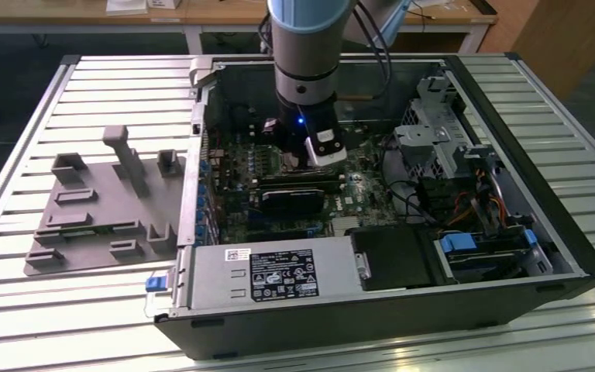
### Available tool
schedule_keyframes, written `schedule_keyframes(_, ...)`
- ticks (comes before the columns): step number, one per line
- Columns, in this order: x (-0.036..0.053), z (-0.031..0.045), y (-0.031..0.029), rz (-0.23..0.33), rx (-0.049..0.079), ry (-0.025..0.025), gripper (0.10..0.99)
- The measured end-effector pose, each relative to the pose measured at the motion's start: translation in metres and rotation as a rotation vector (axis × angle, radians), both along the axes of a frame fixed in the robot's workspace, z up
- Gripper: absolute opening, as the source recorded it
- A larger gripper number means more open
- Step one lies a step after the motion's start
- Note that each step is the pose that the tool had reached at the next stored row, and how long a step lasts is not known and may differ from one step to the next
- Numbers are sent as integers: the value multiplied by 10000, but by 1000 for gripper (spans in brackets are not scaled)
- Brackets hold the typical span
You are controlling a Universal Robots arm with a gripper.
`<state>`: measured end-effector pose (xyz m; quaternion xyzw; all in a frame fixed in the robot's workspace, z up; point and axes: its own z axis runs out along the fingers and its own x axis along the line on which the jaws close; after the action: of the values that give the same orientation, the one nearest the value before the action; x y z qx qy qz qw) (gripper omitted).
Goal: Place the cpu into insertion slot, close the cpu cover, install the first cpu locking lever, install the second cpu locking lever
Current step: 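Install the second cpu locking lever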
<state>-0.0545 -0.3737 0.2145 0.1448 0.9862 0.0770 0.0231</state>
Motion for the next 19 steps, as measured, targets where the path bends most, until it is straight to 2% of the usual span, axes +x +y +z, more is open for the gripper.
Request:
schedule_keyframes(3, 2, 0, 57, 0, -241, 13, 102)
schedule_keyframes(5, 3, 0, 100, -1, -327, 15, 102)
schedule_keyframes(15, 4, -1, 290, 92, -354, 22, 102)
schedule_keyframes(19, 4, 39, 307, 92, -414, 22, 102)
